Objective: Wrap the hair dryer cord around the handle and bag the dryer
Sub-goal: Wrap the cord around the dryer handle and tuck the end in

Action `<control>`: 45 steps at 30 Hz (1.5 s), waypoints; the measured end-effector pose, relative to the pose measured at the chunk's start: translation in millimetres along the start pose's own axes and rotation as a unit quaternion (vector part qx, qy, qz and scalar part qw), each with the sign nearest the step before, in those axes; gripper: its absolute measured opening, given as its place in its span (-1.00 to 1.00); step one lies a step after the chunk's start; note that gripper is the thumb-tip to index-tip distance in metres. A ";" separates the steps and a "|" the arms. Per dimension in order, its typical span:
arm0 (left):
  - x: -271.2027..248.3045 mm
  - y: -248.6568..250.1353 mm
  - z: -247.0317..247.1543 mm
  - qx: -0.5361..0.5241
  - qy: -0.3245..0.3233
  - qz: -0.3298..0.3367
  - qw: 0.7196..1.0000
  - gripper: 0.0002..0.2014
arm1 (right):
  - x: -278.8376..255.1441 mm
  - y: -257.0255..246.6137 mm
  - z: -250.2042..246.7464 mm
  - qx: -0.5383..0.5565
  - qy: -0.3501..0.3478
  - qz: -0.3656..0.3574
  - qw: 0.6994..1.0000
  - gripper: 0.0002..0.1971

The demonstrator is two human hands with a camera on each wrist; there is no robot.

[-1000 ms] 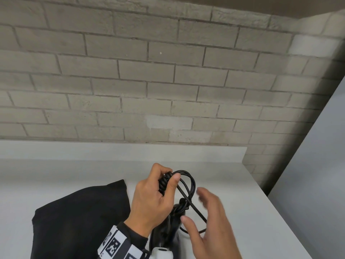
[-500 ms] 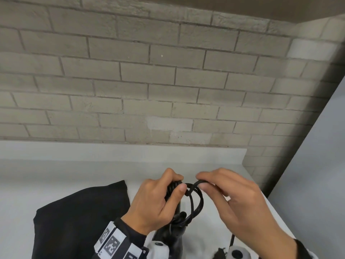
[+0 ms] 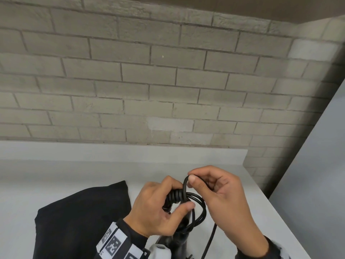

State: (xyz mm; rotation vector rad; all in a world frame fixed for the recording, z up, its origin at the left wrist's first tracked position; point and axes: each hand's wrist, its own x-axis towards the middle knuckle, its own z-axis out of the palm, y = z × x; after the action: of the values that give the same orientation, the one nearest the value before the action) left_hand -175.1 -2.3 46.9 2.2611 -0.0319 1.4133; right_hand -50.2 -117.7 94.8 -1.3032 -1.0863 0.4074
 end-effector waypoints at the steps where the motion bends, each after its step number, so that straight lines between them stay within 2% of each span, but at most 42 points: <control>1: 0.0 -1.3 0.4 0.004 0.007 0.004 1.000 -0.73 | -0.9 2.6 1.1 0.012 0.006 0.015 1.000 -0.90; 6: -1.8 -5.1 0.6 0.022 0.016 0.018 0.999 -0.74 | -7.2 11.4 4.7 0.055 -0.027 0.097 0.993 -0.83; 10: -4.9 -5.1 1.4 0.023 0.028 -0.017 0.999 -0.74 | -16.7 23.3 5.5 0.080 -0.053 0.049 0.994 -0.71; 13: -5.0 -8.1 0.7 0.038 0.037 -0.053 0.997 -0.71 | -24.7 34.5 9.4 0.027 -0.090 0.043 0.995 -0.59; 16: -3.3 -8.5 1.6 0.049 0.040 -0.076 0.995 -0.69 | -24.8 37.9 11.3 0.001 -0.079 0.047 0.996 -0.69; 23: -4.2 -7.8 7.4 0.050 0.047 -0.137 0.988 -0.71 | -18.6 37.2 11.1 0.016 -0.060 0.052 0.997 -0.94; 26: -4.2 -7.7 9.2 0.053 0.057 -0.163 0.984 -0.68 | -17.8 34.9 12.6 -0.010 -0.044 0.050 0.998 -0.85; 28: -4.7 -8.0 9.9 0.063 0.067 -0.175 0.980 -0.64 | -18.4 36.4 15.1 -0.035 0.003 0.043 0.998 -0.72; 30: -5.0 -7.9 11.3 0.081 0.075 -0.184 0.977 -0.58 | -21.3 40.3 18.3 -0.097 0.090 0.009 0.991 -0.54; 32: -3.9 -7.1 13.1 0.106 0.080 -0.188 0.973 -0.58 | -24.0 42.5 22.4 -0.187 0.145 -0.085 0.968 -0.49; 34: -2.7 -6.4 14.2 0.133 0.083 -0.187 0.970 -0.57 | -26.0 46.6 28.6 -0.290 0.135 -0.198 0.927 -0.57; 35: -2.0 -6.3 14.2 0.142 0.085 -0.184 0.969 -0.56 | -27.2 48.5 31.7 -0.331 0.129 -0.223 0.908 -0.62; 36: -1.4 -6.5 13.9 0.148 0.089 -0.182 0.968 -0.56 | -28.3 49.3 33.8 -0.357 0.130 -0.224 0.898 -0.63; 41: -1.4 -5.3 13.3 0.144 0.115 -0.150 0.971 -0.54 | -34.3 39.5 43.5 -0.409 0.110 -0.134 0.896 -0.50; 43: -2.1 -4.3 15.1 0.135 0.118 -0.130 0.975 -0.54 | -35.7 34.2 44.5 -0.399 0.094 -0.095 0.907 -0.53; 45: -3.4 -5.5 15.6 0.125 0.115 -0.112 0.979 -0.54 | -34.8 25.7 41.1 -0.335 0.068 -0.041 0.939 -0.55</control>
State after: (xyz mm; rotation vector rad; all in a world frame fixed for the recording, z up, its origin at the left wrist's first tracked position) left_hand -162.1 -4.4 36.3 2.1924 0.4861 1.6171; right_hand -92.5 -114.3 52.8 -1.8419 -1.2042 -0.1404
